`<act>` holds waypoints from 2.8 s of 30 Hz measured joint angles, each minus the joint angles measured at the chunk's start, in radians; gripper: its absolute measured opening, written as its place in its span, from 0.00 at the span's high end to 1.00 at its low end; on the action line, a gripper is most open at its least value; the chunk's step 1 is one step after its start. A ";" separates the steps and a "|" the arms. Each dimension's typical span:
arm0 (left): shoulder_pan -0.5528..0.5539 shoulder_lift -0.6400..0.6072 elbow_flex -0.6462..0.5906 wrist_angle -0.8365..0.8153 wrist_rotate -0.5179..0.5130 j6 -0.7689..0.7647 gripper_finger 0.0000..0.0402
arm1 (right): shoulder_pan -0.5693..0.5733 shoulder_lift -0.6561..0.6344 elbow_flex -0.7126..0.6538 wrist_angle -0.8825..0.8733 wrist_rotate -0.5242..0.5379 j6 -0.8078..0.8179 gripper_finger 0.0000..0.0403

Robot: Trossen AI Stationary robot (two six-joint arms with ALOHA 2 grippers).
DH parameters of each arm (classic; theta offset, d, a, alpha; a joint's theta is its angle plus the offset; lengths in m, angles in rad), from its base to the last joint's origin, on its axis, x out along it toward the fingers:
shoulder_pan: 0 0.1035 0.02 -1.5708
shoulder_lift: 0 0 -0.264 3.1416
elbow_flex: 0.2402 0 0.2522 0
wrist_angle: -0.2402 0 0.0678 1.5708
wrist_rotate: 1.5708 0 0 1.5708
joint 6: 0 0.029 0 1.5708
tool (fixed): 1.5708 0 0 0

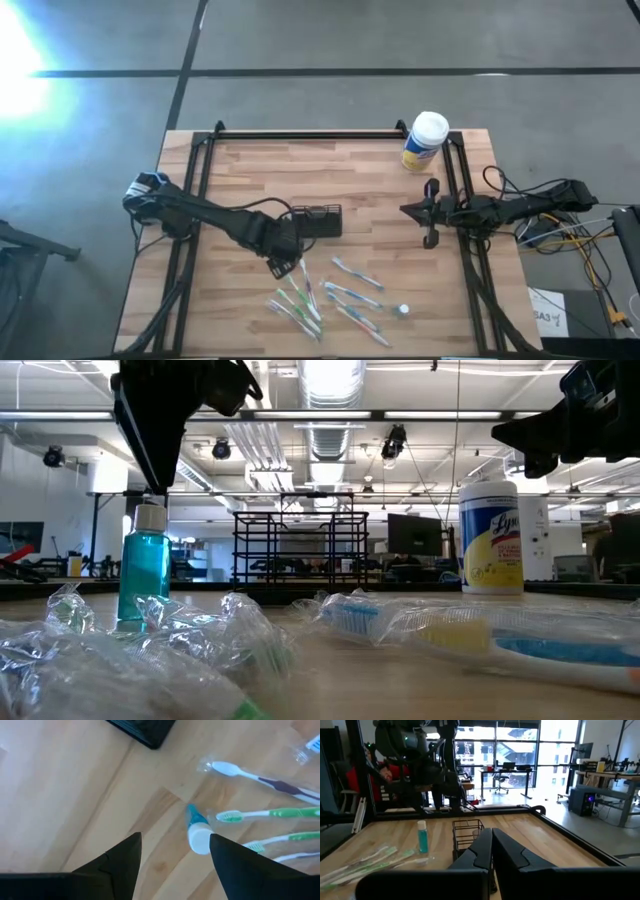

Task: Pick & Place toothbrushing station
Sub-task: Put the left blue mouthwash into the black mesh organizer

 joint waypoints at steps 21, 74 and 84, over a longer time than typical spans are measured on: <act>-0.024 -0.002 -0.113 0.185 0.078 0.017 0.40 | 0.000 0.002 0.000 -0.026 0.000 0.041 0.98; -0.024 -0.002 -0.182 0.301 0.085 0.090 0.53 | 0.000 0.001 0.000 -0.025 0.000 0.028 0.98; -0.023 -0.002 -0.182 0.298 0.085 0.121 0.72 | 0.000 0.001 0.000 -0.025 0.000 0.028 0.98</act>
